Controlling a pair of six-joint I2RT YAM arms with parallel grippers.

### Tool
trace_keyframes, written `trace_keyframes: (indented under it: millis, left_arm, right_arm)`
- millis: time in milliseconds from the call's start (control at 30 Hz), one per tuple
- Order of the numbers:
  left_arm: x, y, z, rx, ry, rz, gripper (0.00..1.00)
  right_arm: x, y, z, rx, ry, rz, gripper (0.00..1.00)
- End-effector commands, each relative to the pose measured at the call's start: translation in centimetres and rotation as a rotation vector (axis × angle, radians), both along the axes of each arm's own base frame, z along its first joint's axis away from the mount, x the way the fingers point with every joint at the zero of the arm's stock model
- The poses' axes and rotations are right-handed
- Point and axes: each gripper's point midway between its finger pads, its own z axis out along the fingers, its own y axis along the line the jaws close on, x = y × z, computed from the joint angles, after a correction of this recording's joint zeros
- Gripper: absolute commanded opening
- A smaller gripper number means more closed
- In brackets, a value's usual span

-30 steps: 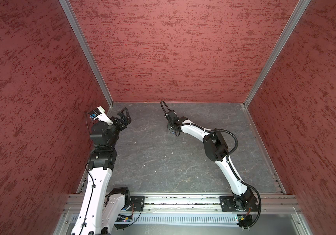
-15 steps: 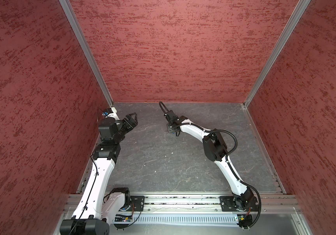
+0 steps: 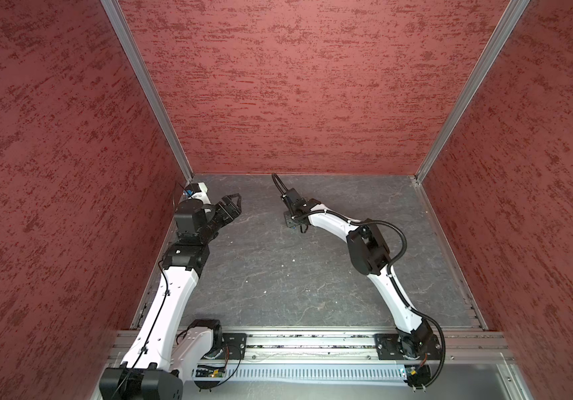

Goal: Remove the keys from the keyring
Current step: 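Lower the right gripper and pinch the metal ring's edge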

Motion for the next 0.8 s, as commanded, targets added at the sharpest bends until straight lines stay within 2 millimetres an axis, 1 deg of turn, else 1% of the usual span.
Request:
trace_keyframes:
  millis: [0, 200, 333, 467, 600, 767]
  left_arm:
    - [0.0, -0.7, 1.0, 0.01, -0.027, -0.032, 0.85]
    - [0.2, -2.2, 0.2, -0.045, -0.025, -0.094, 0.86]
    - [0.3, -3.8, -1.1, -0.086, -0.015, -0.156, 0.86]
    - [0.3, -5.4, -2.6, -0.113, 0.006, -0.208, 0.85]
    - [0.3, -7.6, -4.5, -0.144, 0.036, -0.275, 0.83]
    - [0.5, -10.3, -6.7, -0.199, 0.062, -0.353, 0.76]
  right_arm:
    - [-1.6, 0.5, 0.2, 0.05, 0.032, 0.053, 0.2]
    - [-2.8, 0.6, 3.2, 0.162, -0.035, 0.093, 0.19]
    - [-4.3, 0.5, 4.7, 0.233, -0.055, 0.125, 0.18]
    - [-5.7, 0.3, 6.0, 0.292, -0.073, 0.143, 0.18]
    - [-7.1, 0.0, 7.4, 0.349, -0.093, 0.16, 0.18]
    - [-8.5, 0.0, 8.6, 0.387, -0.112, 0.186, 0.18]
